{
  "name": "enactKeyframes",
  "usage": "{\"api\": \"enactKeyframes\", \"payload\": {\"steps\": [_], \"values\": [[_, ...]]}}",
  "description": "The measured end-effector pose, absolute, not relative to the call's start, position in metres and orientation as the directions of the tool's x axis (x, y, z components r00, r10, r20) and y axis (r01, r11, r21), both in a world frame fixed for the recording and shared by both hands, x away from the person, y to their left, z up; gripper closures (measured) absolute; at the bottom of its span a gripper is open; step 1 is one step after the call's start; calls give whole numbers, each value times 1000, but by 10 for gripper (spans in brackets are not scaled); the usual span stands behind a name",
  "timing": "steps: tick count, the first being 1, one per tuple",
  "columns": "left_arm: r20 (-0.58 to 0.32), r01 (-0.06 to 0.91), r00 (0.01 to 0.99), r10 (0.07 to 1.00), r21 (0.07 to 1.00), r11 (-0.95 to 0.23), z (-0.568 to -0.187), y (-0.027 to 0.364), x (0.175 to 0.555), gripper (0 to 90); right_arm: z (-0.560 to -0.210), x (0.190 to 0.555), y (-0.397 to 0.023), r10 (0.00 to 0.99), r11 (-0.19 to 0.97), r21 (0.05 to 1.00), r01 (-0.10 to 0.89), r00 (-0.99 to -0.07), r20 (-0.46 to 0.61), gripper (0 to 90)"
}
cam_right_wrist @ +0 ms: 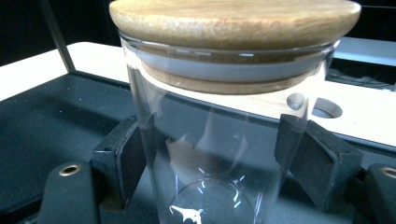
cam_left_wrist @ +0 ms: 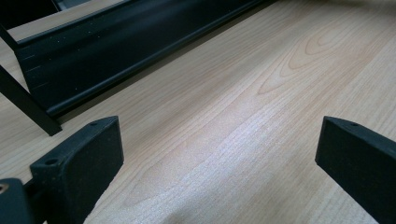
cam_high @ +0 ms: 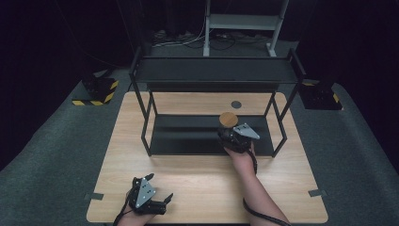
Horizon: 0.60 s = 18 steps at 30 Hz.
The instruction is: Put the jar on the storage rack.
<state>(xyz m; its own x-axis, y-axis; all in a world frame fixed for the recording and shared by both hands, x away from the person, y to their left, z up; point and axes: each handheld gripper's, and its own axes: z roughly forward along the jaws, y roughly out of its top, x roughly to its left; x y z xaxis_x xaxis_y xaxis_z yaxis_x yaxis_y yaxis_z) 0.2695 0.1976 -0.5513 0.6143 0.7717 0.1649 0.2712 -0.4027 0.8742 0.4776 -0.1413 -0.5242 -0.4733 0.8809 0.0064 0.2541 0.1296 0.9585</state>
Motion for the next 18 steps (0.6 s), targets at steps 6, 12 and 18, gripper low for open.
{"api": "enactKeyframes", "payload": {"steps": [6,12,18], "values": [[165,271,615,771,874,-403,-551,198,269,14,-524,477,-141,881,127,959,254,-472,8,242],[167,270,616,770,873,-405,-551,197,269,13,-524,477,-142,882,121,959,258,-471,15,224],[165,271,617,770,874,-404,-551,198,269,13,-523,478,-142,882,116,958,263,-470,22,187]]}}
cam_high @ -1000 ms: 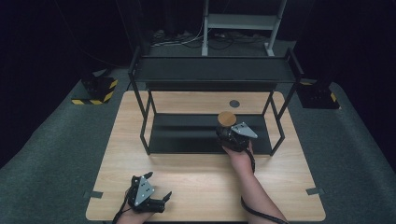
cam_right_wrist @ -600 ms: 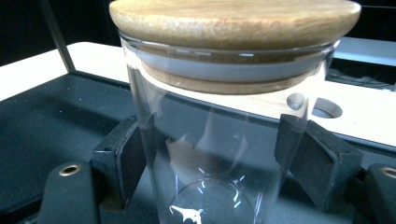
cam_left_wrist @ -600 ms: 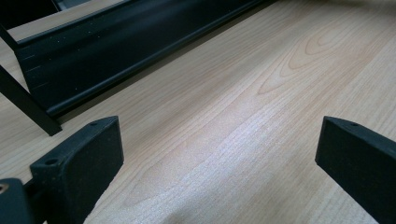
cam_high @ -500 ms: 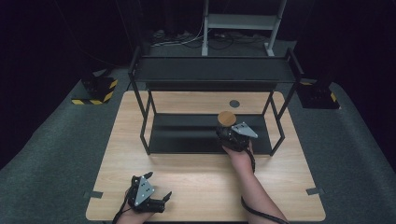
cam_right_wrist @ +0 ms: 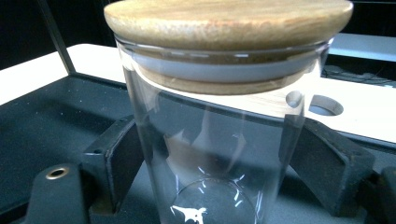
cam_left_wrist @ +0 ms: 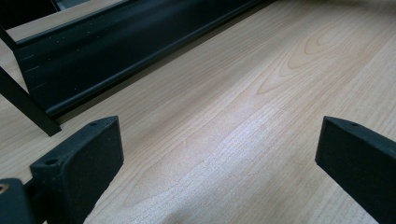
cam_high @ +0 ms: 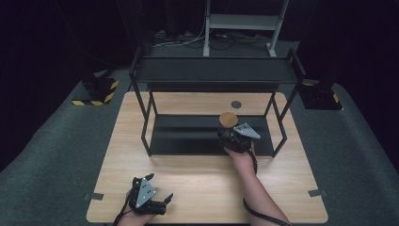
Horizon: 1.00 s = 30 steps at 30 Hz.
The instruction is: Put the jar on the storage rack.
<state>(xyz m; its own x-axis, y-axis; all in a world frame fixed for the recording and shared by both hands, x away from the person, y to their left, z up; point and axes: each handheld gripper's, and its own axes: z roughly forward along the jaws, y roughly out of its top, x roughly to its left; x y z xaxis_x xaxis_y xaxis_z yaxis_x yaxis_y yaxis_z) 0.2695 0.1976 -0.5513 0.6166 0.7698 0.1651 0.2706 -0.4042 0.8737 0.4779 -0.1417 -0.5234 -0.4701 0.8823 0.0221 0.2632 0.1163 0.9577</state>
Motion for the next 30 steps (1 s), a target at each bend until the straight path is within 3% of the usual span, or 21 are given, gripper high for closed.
{"api": "enactKeyframes", "payload": {"steps": [30], "values": [[167,272,619,768,871,-409,-551,197,270,13,-518,474,-144,878,98,958,271,-476,45,83]]}}
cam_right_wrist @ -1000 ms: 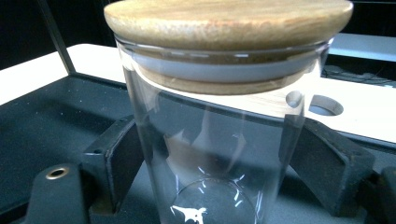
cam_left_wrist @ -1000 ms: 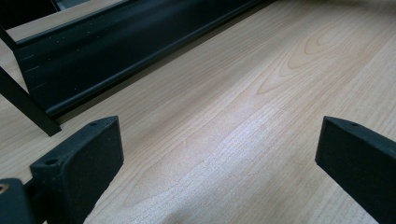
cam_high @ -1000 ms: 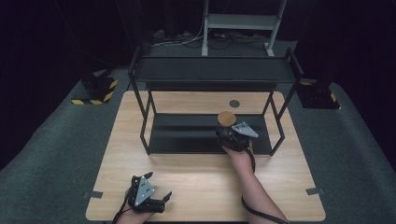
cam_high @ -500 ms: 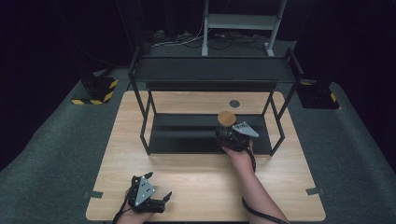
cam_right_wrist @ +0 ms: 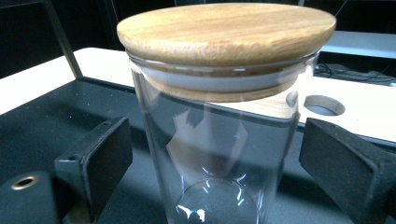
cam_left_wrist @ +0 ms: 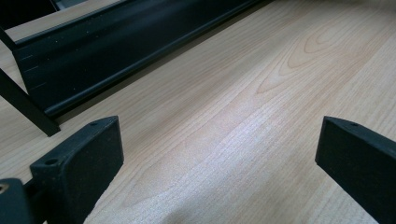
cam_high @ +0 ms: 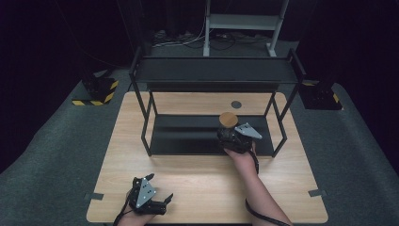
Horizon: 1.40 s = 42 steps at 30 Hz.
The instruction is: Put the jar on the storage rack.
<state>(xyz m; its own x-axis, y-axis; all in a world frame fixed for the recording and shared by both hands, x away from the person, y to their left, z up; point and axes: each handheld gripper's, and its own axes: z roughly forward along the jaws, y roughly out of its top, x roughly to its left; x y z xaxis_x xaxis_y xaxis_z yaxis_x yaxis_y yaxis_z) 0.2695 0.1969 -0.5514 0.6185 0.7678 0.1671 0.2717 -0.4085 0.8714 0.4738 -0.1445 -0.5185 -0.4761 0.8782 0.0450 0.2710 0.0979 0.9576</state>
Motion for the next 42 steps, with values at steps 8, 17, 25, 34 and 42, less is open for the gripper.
{"api": "enactKeyframes", "payload": {"steps": [8,17,25,34,42], "values": [[170,271,619,767,870,-412,-551,197,269,14,-517,471,-146,875,95,958,270,-482,48,44],[171,271,620,766,869,-414,-551,196,270,14,-516,469,-147,872,100,960,263,-488,43,9],[173,271,619,766,868,-415,-551,196,270,14,-516,466,-147,868,104,960,259,-495,40,9],[174,270,619,766,869,-415,-551,196,269,14,-515,463,-149,869,111,960,258,-494,32,9],[174,270,619,766,868,-416,-551,196,269,13,-515,460,-150,865,109,960,257,-500,36,9]]}}
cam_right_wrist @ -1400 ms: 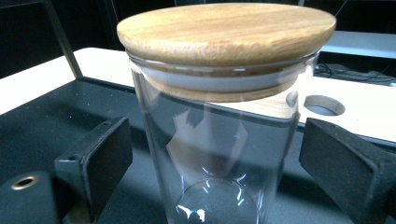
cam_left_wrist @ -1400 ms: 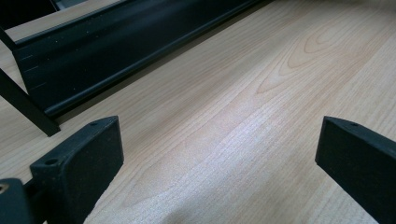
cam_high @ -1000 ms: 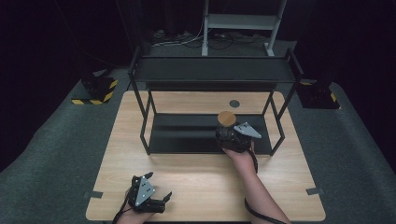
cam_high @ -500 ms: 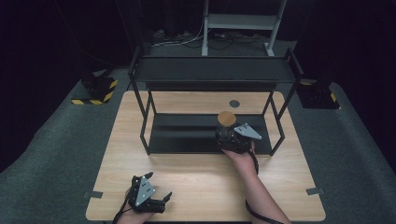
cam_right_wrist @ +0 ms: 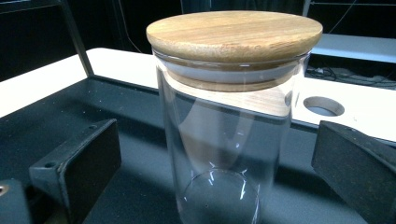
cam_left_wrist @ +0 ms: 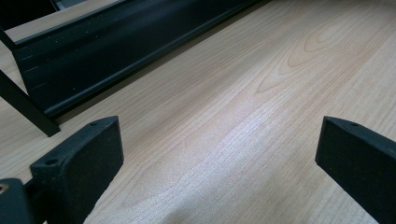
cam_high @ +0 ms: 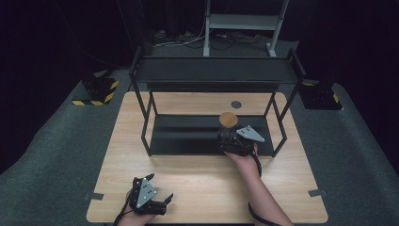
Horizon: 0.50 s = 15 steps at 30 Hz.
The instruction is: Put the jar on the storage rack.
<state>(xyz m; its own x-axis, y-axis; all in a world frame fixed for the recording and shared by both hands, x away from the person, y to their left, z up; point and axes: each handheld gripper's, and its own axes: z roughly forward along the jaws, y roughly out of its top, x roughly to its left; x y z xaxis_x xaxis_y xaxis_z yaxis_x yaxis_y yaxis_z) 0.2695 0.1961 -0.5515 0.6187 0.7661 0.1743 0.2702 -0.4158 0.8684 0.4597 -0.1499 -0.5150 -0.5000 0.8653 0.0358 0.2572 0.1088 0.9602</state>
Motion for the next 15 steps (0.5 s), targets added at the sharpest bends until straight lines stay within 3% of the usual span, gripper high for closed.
{"api": "enactKeyframes", "payload": {"steps": [15], "values": [[177,271,618,766,867,-419,-552,196,269,14,-514,452,-153,858,126,961,248,-513,20,8]]}}
